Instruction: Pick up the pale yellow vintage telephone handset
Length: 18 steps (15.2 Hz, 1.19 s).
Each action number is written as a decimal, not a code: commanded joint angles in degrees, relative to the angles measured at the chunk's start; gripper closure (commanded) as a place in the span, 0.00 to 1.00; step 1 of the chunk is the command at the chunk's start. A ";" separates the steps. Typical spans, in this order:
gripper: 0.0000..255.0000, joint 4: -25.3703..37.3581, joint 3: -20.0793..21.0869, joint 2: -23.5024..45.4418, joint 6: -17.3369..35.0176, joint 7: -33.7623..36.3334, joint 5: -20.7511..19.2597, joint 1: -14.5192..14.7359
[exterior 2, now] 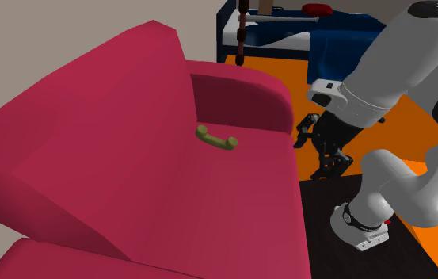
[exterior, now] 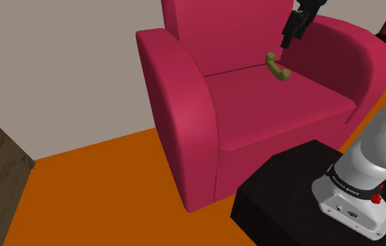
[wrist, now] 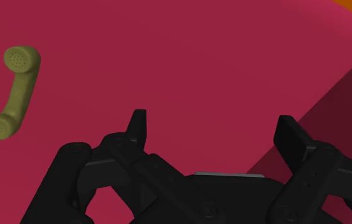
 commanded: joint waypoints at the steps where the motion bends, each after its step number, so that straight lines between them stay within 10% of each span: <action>1: 0.00 0.00 0.00 0.00 0.00 0.00 0.00 0.00; 18: 0.00 8.83 -14.78 27.74 16.36 -7.24 -0.61 -5.87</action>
